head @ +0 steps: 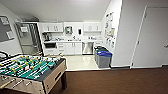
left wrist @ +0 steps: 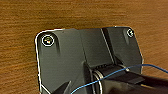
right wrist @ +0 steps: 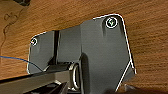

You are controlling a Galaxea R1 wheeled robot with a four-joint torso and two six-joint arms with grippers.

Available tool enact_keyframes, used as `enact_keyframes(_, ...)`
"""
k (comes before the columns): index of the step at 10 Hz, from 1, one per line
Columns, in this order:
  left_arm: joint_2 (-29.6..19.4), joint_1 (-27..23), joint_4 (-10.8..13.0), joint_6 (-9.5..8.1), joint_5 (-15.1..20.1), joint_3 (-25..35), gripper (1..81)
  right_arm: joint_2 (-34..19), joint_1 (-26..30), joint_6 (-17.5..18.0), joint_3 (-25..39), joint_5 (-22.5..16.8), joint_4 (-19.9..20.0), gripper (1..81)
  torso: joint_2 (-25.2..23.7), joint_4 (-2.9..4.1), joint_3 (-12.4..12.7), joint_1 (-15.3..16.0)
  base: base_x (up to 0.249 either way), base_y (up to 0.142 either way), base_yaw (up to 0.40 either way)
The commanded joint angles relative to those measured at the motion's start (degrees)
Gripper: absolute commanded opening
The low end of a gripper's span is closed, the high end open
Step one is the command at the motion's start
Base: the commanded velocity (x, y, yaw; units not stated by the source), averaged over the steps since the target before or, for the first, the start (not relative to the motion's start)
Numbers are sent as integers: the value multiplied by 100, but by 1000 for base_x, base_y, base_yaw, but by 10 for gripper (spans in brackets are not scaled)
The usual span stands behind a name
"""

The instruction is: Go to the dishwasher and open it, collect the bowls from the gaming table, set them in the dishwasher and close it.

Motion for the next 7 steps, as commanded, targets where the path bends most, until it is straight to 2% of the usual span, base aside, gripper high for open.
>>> enact_keyframes(1, -53, -341, -54, 3, 328, 49, 811, -78, 266, -25, 98, -241, -85, 811, 0, 0, 0, 0, 67, 0, 0)
enact_keyframes(7, -53, -333, -54, 3, 328, 58, 811, -78, 266, -25, 98, -224, -94, 811, -2, 0, 2, -7, 94, 0, 0)
